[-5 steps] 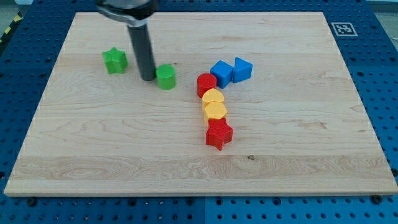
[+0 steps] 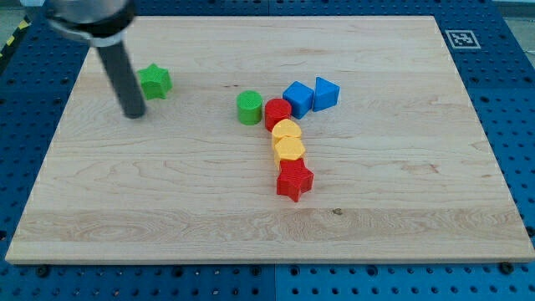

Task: Slide the green star closer to the green circle at the center

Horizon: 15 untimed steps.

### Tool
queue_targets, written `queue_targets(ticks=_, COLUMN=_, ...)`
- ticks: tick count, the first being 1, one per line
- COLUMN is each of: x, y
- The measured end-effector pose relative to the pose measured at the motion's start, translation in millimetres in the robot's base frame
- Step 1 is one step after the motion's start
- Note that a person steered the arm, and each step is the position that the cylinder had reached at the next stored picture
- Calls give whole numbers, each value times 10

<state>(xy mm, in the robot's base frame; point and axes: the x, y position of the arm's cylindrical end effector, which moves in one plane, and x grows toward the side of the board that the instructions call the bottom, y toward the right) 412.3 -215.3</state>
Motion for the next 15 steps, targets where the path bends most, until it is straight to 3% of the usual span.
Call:
queue_targets(ticks=2, x=-701, y=-328)
queue_targets(ticks=5, x=-673, y=291)
queue_targets(ticks=8, x=-602, y=-35)
queue_targets(ticks=13, x=-445, y=1041)
queue_targets(ticks=15, x=-413, y=950)
